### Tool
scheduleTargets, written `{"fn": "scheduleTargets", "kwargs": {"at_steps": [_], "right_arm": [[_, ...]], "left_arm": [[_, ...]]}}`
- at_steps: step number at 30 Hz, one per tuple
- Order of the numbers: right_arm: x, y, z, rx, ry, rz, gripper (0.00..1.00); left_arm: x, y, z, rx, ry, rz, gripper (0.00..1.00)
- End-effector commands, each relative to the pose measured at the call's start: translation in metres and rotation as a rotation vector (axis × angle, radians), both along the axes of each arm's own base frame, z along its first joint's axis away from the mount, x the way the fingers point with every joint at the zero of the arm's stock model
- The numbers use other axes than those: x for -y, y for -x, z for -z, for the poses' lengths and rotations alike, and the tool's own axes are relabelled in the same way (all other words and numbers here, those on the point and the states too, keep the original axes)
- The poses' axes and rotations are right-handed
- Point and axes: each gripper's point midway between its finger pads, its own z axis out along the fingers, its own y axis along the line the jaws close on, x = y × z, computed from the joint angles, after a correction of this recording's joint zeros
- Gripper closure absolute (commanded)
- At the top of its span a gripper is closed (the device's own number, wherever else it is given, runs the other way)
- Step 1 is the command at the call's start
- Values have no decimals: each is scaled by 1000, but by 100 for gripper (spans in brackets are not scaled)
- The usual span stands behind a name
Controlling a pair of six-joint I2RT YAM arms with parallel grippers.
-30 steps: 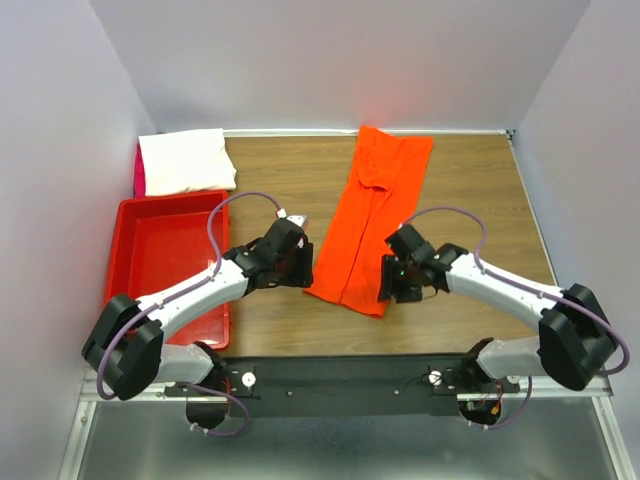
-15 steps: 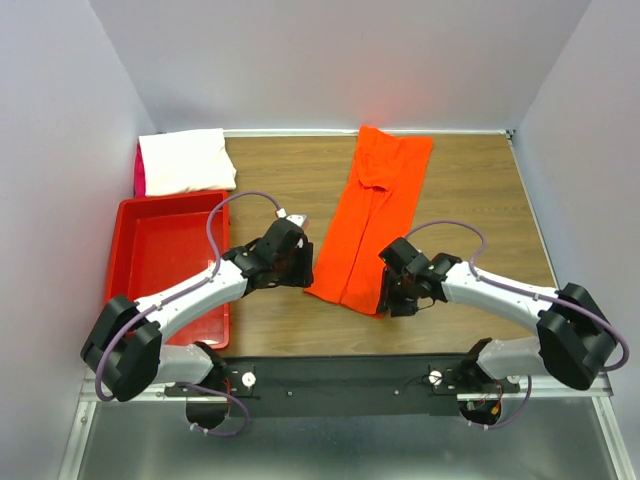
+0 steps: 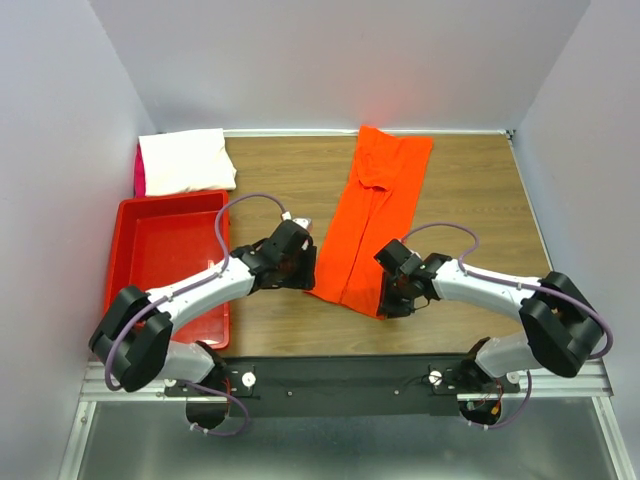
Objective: Fold and stack the t-shirts
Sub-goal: Fold the tshirt
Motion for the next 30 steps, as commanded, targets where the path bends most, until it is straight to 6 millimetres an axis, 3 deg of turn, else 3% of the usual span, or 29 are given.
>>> {"fn": "scheduleTargets", "kwargs": {"at_steps": [1,6,13,15,20,21,25,30], "right_arm": [[7,-1,11,8,45,19,61],[8,1,16,-5,53,14,65],[8,1,15,-1,47,9,90],[7,1,14,2,43,7,92],[6,1,15,2,37,3,93],[6,1,14,3,36,3,93],[5,2,15,2,30,-3,93],[5,2,16,2,32,-8,93]], "left_arm": [[8,-8,-6,15,7,4,36],[12,-3,2,-7,-15,26,36],[12,-7,6,-9,-60,25,33],[10,-8,11,-18,-87,24,33],[4,-9,23,-41,-167,21,36],[3,-9,24,-42,-177,18,43],[-3,-10,30,-50,-223,5,55],[0,-10,31,-53,-217,15,57]]}}
